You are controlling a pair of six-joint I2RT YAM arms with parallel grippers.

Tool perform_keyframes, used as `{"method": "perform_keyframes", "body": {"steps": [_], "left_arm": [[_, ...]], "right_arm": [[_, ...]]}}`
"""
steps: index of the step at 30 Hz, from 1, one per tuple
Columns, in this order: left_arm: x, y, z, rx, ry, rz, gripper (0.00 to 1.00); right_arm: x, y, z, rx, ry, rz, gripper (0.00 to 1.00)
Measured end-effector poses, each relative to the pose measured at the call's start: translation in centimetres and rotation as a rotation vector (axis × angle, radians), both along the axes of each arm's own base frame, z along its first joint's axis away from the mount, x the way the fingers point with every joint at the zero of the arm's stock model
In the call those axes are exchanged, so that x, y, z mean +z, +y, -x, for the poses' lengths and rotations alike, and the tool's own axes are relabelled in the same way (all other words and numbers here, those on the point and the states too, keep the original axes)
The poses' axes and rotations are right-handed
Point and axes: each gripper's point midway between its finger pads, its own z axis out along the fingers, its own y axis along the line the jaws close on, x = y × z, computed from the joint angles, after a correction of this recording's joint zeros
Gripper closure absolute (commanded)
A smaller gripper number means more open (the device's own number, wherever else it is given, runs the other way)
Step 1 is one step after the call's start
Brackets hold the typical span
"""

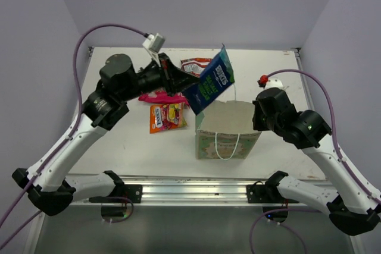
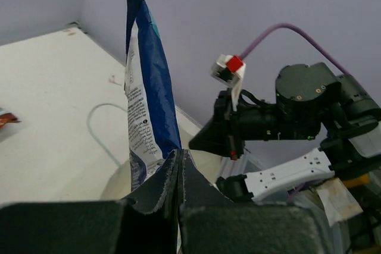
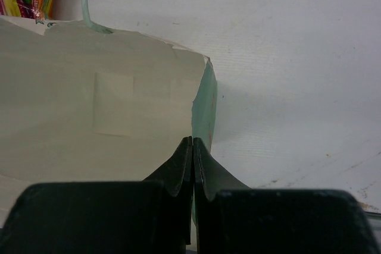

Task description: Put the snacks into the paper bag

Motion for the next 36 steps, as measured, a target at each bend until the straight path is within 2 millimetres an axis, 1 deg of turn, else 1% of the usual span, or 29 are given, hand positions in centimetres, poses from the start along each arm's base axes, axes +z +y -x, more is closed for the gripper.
{"method": "perform_keyframes", "body": {"steps": [2, 3, 4, 6, 9, 11, 13, 16, 18, 24, 26, 28, 29, 30, 31, 32, 34, 35, 36], "left_arm": [[-0.5, -3.0, 1.2, -0.067, 0.012, -0.006, 1.0], [-0.8, -4.0, 1.7, -0.088, 0.018, -0.01, 1.0], [-1.2, -5.0, 2.3, -0.112, 0.025, -0.017, 1.0], [-1.7, -6.1, 3.1, -0.14, 0.032, -0.023, 1.0], [-1.6, -6.7, 3.4, -0.14, 0.019, -0.008, 1.0], [-2.0, -6.9, 3.3, -0.131, 0.018, -0.006, 1.0], [-3.0, -7.2, 3.3, -0.126, 0.023, -0.013, 1.0], [-5.0, -7.5, 3.2, -0.119, 0.047, -0.043, 1.0], [-5.7, -7.8, 3.1, -0.117, 0.057, -0.056, 1.0], [-6.3, -8.8, 2.0, -0.101, 0.052, -0.079, 1.0], [-5.8, -9.1, 1.3, -0.068, 0.026, -0.094, 1.0], [-5.4, -8.3, 0.1, 0.028, 0.008, -0.122, 1.0], [-5.0, -7.5, -0.8, 0.103, -0.001, -0.137, 1.0], [-4.8, -6.2, -1.8, 0.194, -0.002, -0.153, 0.98], [-4.7, -5.0, -2.6, 0.27, -0.001, -0.168, 0.9], [-4.9, -3.4, -3.6, 0.361, 0.008, -0.191, 0.88], [-6.1, 0.1, -5.4, 0.503, 0.043, -0.243, 0.68], [-7.1, 2.0, -6.7, 0.569, 0.065, -0.262, 0.55], [-8.7, 4.2, -8.2, 0.641, 0.097, -0.298, 0.42]], "right_arm": [[0.0, 0.0, 0.0, -0.001, -0.001, -0.002, 1.0], [0.0, 0.0, 0.0, -0.002, -0.002, -0.003, 1.0], [0.1, 0.0, 0.0, -0.002, -0.002, -0.003, 1.0], [0.1, 0.0, 0.0, -0.003, -0.003, -0.004, 1.0], [0.2, -0.1, 0.1, -0.003, -0.007, -0.007, 1.0], [0.2, -0.1, 0.1, -0.003, -0.008, -0.008, 1.0], [0.2, -0.1, 0.1, -0.003, -0.007, -0.007, 1.0], [-0.2, -0.1, 0.2, -0.003, -0.001, -0.002, 1.0], [-0.3, -0.2, 0.2, -0.003, 0.001, -0.001, 1.0], [-0.2, -0.2, 0.2, -0.003, -0.002, -0.003, 1.0], [-0.2, -0.2, 0.2, -0.003, -0.002, -0.003, 1.0], [-0.2, -0.2, 0.2, -0.003, -0.003, -0.004, 1.0], [-0.2, -0.2, 0.2, -0.003, -0.004, -0.005, 1.0], [-0.2, -0.2, 0.2, -0.003, -0.004, -0.006, 1.0], [-0.3, -0.2, 0.3, -0.004, -0.004, -0.006, 1.0], [-0.3, -0.2, 0.3, -0.004, -0.003, -0.006, 1.0], [-0.4, -0.2, 0.3, -0.004, -0.003, -0.006, 1.0], [-0.4, -0.2, 0.2, -0.004, -0.003, -0.006, 1.0], [-0.4, -0.1, 0.2, -0.003, -0.005, -0.008, 1.0]]}}
